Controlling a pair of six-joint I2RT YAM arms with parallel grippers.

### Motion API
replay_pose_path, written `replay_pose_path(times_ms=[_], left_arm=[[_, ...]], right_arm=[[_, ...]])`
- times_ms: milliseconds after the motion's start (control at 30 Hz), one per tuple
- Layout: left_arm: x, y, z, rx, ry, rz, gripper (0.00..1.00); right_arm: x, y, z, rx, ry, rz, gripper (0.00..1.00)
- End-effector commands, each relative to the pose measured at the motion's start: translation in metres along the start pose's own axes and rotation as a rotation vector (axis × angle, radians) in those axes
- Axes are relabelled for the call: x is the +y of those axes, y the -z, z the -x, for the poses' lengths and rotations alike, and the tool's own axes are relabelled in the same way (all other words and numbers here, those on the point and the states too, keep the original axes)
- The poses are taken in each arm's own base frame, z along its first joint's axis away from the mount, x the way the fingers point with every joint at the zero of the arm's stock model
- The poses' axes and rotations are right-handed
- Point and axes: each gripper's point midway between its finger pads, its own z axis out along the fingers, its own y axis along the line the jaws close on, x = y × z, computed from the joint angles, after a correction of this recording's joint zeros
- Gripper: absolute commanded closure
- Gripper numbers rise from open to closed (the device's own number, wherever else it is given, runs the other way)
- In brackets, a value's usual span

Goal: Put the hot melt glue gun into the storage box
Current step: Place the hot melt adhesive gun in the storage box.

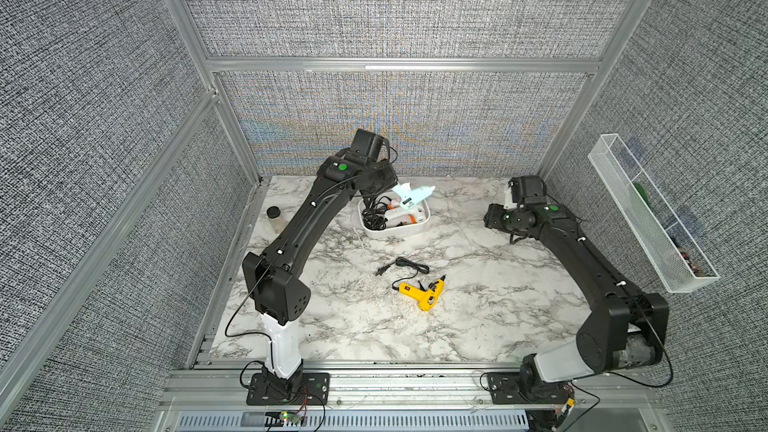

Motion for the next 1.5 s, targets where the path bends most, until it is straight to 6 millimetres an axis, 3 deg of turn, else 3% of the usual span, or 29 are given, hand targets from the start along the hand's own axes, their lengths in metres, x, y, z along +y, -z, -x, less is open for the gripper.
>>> replay_pose_path(times_ms=[0,167,200,500,867,1133,1467], left_arm=[[-0.019,-0.02,0.023,0.013,0.215,-0.179,0.88],[-0.014,-0.035,0.03,-0.007,0.296,-0.195,0.88],[-0.004,-0.05,0.027,0.002,0.312,-0.169,0.88],[0.05,-0.085,0.04,-0.03,0.415,-0.054,0.88],[0.113,-0.1,0.066,-0.086,0.413,0.103,0.89],[0.151,-0.115,0.06,-0.094,0.382,0.248,0.9],[0.172,-0.135,0.048,-0.065,0.391,0.331,0.91]], right_arm=[[0.004,0.002,0.001,-0.011,-0.01,0.015,0.36],[0.003,0.002,-0.001,-0.007,-0.006,0.009,0.36],[0.003,0.003,-0.001,-0.007,-0.004,0.009,0.36],[0.004,-0.002,-0.002,0.0,-0.003,0.012,0.36],[0.004,-0.007,-0.005,0.012,0.003,0.012,0.36],[0.003,-0.008,-0.007,0.016,0.004,0.008,0.36],[0.001,-0.012,-0.01,0.026,0.008,0.0,0.36]])
